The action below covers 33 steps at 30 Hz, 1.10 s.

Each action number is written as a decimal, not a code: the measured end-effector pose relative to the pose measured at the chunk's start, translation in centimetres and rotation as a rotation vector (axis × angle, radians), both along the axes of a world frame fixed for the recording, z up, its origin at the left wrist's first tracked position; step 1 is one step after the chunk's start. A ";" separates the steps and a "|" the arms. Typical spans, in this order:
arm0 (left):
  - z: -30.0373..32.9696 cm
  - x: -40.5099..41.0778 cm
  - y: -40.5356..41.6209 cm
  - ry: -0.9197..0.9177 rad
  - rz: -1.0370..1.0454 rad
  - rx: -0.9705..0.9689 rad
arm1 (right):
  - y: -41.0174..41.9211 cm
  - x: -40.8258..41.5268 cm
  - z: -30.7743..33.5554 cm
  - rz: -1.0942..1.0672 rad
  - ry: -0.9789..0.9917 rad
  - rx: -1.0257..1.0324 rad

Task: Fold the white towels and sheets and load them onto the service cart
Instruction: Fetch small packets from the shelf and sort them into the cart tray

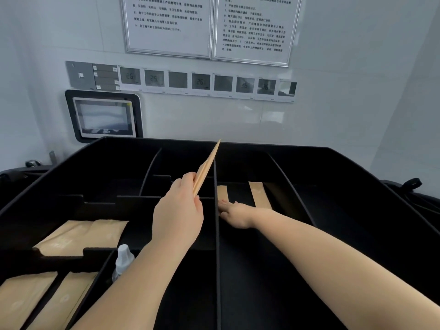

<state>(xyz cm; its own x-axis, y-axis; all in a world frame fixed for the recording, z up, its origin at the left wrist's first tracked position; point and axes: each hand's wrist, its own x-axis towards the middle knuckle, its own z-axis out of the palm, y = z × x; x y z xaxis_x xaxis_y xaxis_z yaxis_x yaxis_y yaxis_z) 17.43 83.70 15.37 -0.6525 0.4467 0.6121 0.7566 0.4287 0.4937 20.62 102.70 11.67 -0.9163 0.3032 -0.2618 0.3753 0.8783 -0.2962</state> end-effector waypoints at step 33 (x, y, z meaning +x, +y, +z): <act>0.8 1.4 0.4 0.001 -0.184 0.136 | -0.1 7.6 5.3 -0.715 0.599 -0.319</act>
